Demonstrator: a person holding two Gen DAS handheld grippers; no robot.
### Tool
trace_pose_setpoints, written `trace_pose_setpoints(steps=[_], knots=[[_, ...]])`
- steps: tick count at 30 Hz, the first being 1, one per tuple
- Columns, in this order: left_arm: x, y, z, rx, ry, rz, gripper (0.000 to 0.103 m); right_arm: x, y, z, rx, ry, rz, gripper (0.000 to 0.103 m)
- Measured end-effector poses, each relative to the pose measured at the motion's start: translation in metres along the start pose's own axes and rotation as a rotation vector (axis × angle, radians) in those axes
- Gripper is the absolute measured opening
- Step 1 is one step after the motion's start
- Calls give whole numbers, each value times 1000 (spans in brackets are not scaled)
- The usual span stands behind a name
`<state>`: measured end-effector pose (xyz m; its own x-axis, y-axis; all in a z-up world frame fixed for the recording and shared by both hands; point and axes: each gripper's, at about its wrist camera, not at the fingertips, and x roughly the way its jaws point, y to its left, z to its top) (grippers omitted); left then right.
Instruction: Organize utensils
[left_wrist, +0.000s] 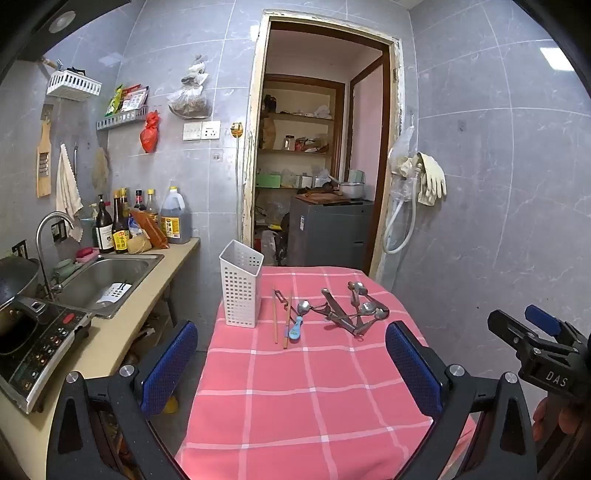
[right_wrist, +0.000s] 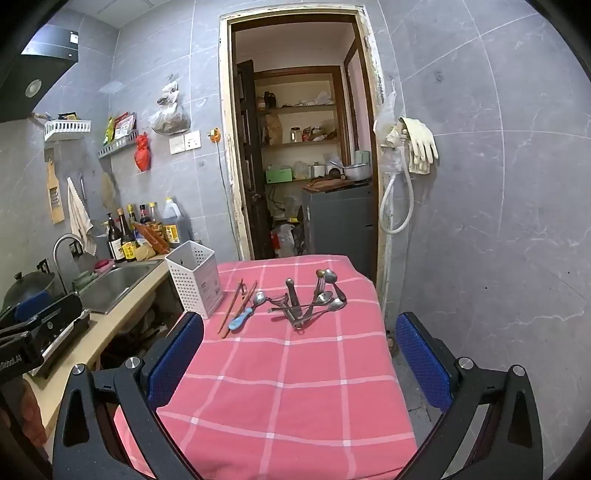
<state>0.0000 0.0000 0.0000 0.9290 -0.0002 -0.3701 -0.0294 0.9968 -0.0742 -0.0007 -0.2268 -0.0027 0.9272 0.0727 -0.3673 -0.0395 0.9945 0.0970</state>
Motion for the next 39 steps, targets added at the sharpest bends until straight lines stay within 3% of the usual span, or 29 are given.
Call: trace_pose_setpoints(steps=[39], knots=[[-3, 9, 2, -13, -3, 2, 102, 2, 1, 0, 0, 5, 0, 102]])
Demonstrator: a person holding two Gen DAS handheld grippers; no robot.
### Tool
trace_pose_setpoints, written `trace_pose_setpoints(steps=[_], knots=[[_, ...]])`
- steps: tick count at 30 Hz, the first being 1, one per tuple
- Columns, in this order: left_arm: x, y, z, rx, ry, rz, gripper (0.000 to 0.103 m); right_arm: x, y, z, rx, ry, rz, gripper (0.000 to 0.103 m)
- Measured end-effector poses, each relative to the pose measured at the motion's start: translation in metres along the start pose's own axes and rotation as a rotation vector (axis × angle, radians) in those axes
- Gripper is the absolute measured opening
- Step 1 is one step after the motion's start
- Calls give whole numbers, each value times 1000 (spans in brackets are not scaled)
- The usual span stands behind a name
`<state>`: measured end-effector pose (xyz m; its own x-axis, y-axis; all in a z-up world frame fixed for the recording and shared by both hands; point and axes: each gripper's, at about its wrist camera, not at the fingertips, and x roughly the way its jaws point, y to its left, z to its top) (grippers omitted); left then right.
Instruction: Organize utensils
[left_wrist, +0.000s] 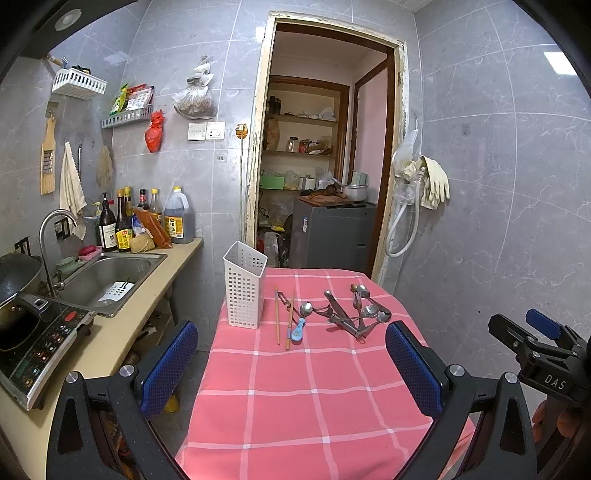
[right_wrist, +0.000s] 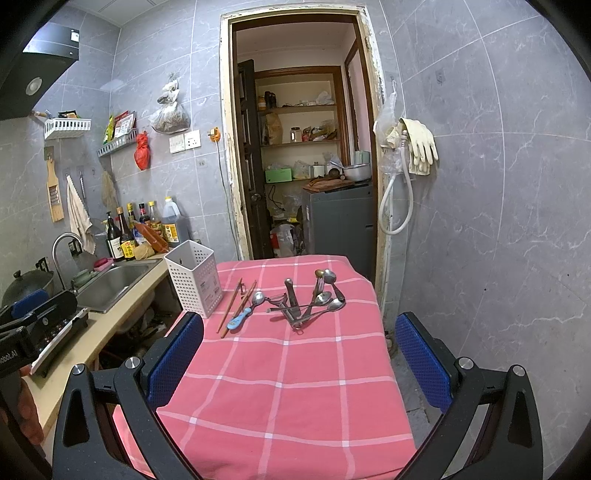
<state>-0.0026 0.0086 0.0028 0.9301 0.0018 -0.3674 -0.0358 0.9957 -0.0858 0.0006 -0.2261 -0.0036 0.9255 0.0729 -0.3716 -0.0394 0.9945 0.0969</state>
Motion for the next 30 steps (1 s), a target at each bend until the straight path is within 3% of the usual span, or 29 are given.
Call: trace_pose_setpoints(steps=[30], knots=[[-1, -2, 0, 0, -1, 2, 102, -1, 1, 1, -3, 0, 0, 102]])
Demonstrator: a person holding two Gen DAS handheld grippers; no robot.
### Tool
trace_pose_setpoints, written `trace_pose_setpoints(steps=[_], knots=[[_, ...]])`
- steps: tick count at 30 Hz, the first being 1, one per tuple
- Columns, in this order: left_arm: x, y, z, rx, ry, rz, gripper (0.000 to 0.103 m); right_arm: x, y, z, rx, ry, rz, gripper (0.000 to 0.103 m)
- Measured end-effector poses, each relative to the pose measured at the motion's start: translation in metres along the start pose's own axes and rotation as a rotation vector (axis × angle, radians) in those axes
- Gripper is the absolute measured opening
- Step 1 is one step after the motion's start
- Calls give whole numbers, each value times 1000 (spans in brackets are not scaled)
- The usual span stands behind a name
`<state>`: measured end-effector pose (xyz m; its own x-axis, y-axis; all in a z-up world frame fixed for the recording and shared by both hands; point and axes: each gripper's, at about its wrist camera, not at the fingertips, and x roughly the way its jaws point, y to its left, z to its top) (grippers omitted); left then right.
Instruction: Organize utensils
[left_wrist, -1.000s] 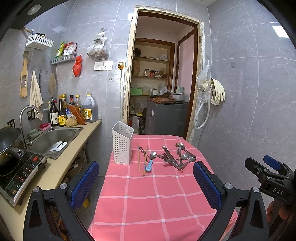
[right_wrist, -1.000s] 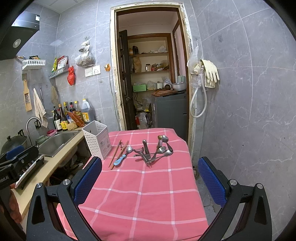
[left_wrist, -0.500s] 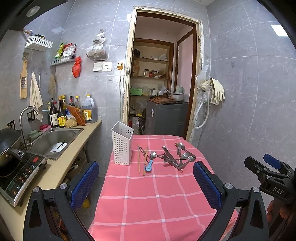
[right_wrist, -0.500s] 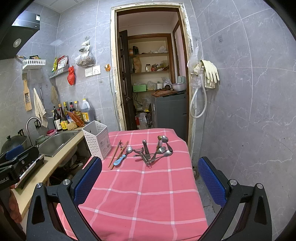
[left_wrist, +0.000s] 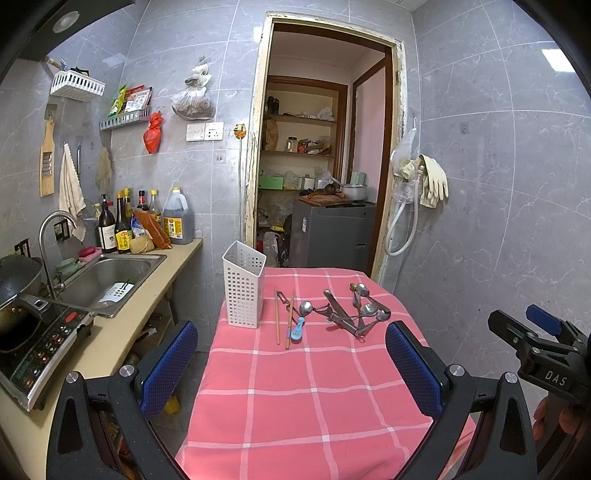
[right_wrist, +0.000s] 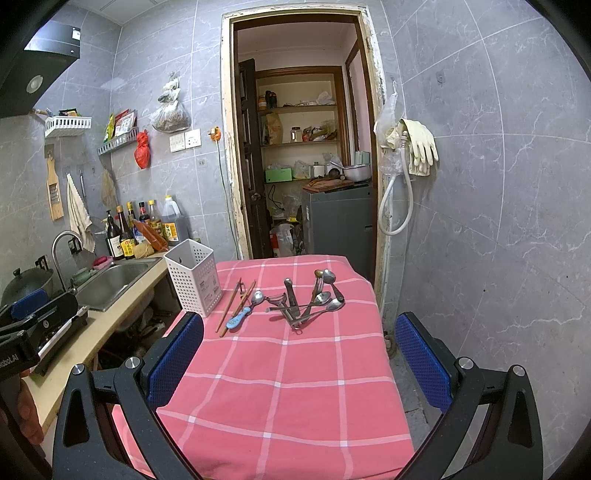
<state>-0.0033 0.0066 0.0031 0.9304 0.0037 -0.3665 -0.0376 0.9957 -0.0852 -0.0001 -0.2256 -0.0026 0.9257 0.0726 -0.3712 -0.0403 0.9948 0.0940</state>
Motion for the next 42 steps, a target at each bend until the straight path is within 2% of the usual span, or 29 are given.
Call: trace_pose_setpoints(steps=[30, 42], knots=[[-2, 2, 5, 13, -6, 10, 102, 4, 0, 4, -6, 4, -1, 102], [24, 5, 18, 35, -14, 30, 102, 41, 6, 13, 12, 12, -5, 102]])
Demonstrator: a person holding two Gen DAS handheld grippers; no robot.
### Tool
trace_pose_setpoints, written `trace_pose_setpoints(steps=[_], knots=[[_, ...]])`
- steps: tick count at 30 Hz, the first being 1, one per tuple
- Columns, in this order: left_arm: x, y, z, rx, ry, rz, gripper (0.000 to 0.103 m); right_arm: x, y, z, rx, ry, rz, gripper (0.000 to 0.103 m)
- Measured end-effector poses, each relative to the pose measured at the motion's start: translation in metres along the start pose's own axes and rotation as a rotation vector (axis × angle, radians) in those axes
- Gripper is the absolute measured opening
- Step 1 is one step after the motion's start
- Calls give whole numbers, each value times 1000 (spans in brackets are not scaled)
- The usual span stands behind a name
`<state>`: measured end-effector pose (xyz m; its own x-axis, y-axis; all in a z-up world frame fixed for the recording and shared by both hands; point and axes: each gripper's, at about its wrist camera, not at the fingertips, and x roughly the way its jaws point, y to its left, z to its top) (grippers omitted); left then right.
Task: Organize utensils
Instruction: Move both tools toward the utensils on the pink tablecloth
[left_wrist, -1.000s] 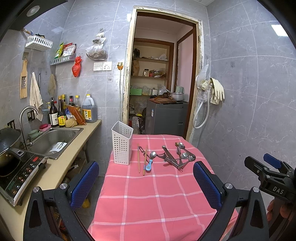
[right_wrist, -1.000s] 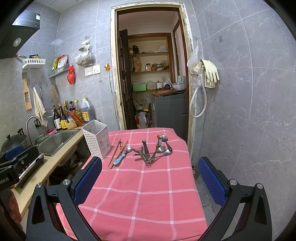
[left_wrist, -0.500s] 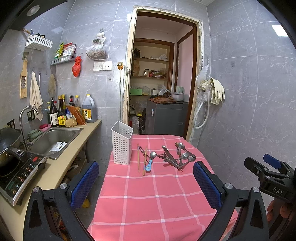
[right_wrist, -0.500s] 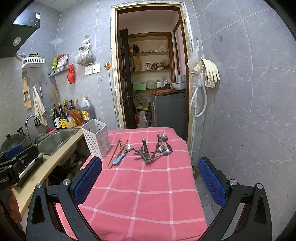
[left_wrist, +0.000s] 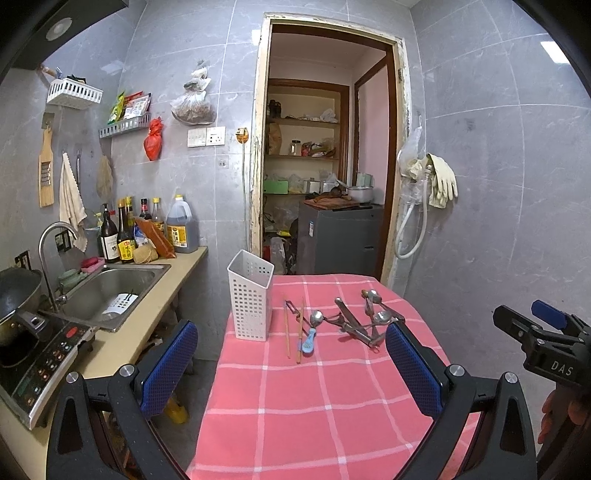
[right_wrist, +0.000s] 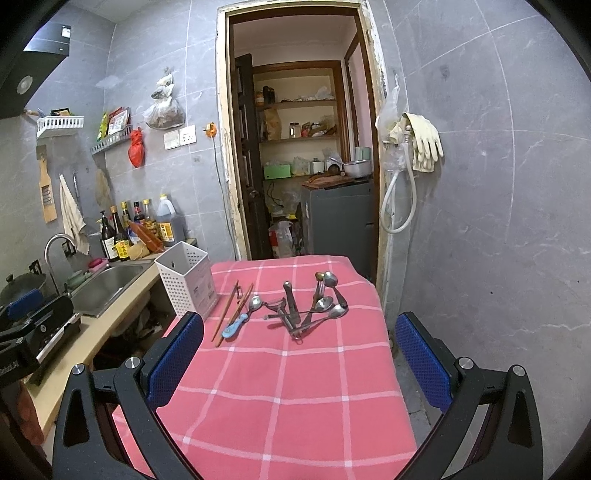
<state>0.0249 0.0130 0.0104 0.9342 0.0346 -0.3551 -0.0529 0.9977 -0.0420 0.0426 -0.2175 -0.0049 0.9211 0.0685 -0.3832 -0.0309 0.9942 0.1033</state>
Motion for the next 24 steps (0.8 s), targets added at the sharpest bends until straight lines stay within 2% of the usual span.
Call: trace_pose_setpoints(steps=[8, 24], knots=[[39, 4, 11, 5, 6, -23, 102, 34, 8, 12, 4, 14, -19, 102], [129, 23, 35, 31, -5, -128, 102, 88, 37, 44, -10, -18, -106, 102]])
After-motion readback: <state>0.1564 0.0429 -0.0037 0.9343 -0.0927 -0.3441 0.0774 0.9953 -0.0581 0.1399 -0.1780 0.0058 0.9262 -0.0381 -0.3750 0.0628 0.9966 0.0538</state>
